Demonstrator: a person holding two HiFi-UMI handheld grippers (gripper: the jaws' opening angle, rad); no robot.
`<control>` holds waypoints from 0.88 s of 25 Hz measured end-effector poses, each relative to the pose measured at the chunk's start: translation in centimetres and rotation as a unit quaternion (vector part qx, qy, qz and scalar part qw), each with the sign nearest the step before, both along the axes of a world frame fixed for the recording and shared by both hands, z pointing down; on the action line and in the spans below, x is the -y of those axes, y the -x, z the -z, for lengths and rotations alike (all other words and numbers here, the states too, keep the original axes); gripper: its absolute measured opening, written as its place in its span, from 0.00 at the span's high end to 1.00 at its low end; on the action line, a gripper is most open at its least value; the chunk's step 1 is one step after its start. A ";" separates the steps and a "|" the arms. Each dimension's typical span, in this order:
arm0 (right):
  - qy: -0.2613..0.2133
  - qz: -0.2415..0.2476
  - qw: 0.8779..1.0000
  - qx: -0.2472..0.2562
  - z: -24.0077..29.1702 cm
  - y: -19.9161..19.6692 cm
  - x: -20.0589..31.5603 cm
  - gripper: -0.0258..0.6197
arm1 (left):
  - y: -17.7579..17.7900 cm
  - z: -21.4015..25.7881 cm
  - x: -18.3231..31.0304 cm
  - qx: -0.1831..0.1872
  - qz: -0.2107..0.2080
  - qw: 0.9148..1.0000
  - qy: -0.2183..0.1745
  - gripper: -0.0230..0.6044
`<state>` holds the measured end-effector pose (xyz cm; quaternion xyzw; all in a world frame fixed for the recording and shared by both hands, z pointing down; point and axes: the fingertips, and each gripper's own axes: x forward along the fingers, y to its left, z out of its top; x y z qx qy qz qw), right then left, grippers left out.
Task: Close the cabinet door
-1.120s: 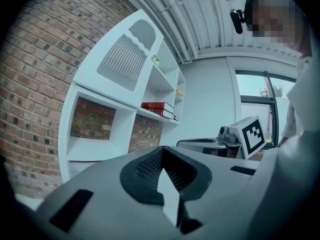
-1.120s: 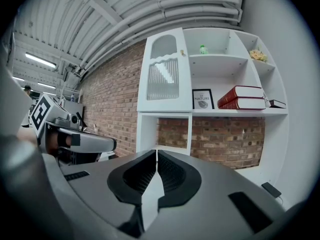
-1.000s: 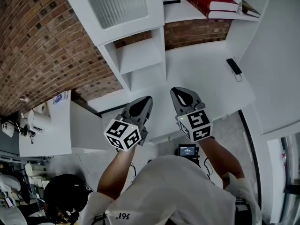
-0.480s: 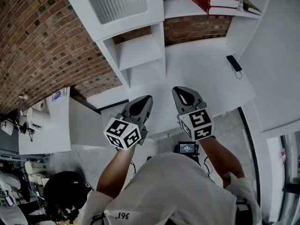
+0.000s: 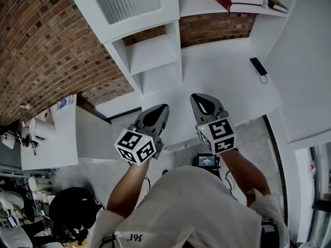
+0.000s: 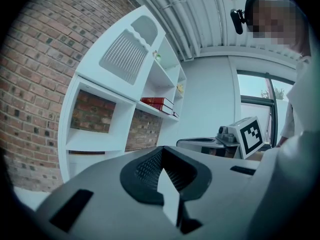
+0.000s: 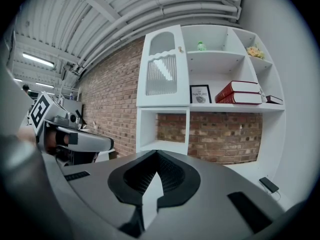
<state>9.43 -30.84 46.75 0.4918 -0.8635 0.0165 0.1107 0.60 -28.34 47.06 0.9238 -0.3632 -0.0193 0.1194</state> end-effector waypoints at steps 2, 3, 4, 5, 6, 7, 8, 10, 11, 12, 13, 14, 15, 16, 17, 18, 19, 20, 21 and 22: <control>-0.003 0.001 1.000 -0.002 0.0 0.0 -0.1 0.92 | -0.1 0.0 0.0 0.000 -0.001 1.000 0.001 0.95; -0.005 0.001 1.000 -0.003 0.1 0.0 0.0 0.92 | -0.1 -0.1 0.0 0.000 -0.001 1.000 0.001 0.95; -0.006 0.002 1.000 -0.004 0.1 0.1 0.0 0.92 | -0.1 -0.1 0.0 0.000 -0.002 1.000 0.001 0.95; -0.007 0.002 1.000 -0.005 0.1 0.1 0.0 0.92 | -0.1 -0.1 0.0 0.000 -0.002 1.000 0.001 0.95; -0.008 0.003 1.000 -0.006 0.1 0.1 0.0 0.92 | -0.1 -0.1 0.0 0.000 -0.002 1.000 0.002 0.95; -0.009 0.003 1.000 -0.006 0.1 0.1 0.0 0.92 | -0.2 -0.2 0.0 0.000 -0.003 1.000 0.003 0.95; -0.010 0.003 1.000 -0.006 0.1 0.0 0.0 0.92 | -0.2 -0.2 0.0 0.000 -0.003 1.000 0.004 0.95; -0.010 0.002 1.000 -0.006 0.1 -0.1 0.0 0.92 | -0.3 -0.3 0.0 0.000 -0.005 1.000 0.005 0.95; -0.010 0.002 1.000 -0.006 0.1 -0.1 0.0 0.92 | -0.3 -0.3 0.0 0.000 -0.005 1.000 0.006 0.95; -0.010 0.003 1.000 -0.006 0.2 -0.1 0.1 0.92 | -0.3 -0.3 0.0 0.000 -0.006 1.000 0.006 0.95; -0.011 0.003 1.000 -0.006 0.3 0.0 0.2 0.92 | -0.3 -0.1 0.1 -0.001 -0.006 1.000 0.005 0.95; -0.011 0.004 1.000 -0.007 0.4 0.0 0.2 0.92 | -0.4 0.0 0.1 -0.001 -0.006 1.000 0.004 0.95; -0.012 0.004 1.000 -0.007 0.5 0.0 0.3 0.92 | -0.4 0.1 0.1 -0.001 -0.006 1.000 0.003 0.95; -0.013 0.004 1.000 -0.007 0.5 -0.1 0.3 0.92 | -0.5 0.1 0.2 -0.001 -0.007 1.000 0.003 0.95; -0.014 0.003 1.000 -0.007 0.6 -0.1 0.4 0.92 | -0.5 0.2 0.2 -0.001 -0.007 1.000 0.002 0.95; -0.015 0.003 1.000 -0.006 0.6 -0.1 0.4 0.92 | -0.6 0.2 0.2 -0.001 -0.007 1.000 0.002 0.95; -0.016 0.003 1.000 -0.006 0.6 -0.2 0.4 0.92 | -0.6 0.2 0.2 -0.001 -0.008 1.000 0.002 0.95; -0.017 0.003 1.000 -0.006 0.7 -0.2 0.4 0.92 | -0.7 0.2 0.2 -0.001 -0.008 1.000 0.002 0.95; -0.018 0.003 1.000 -0.006 0.7 -0.1 0.4 0.92 | -0.7 0.2 0.2 0.000 -0.009 1.000 0.002 0.95; -0.019 0.003 1.000 -0.005 0.8 -0.1 0.5 0.92 | -0.8 0.2 0.3 0.000 -0.009 1.000 0.001 0.95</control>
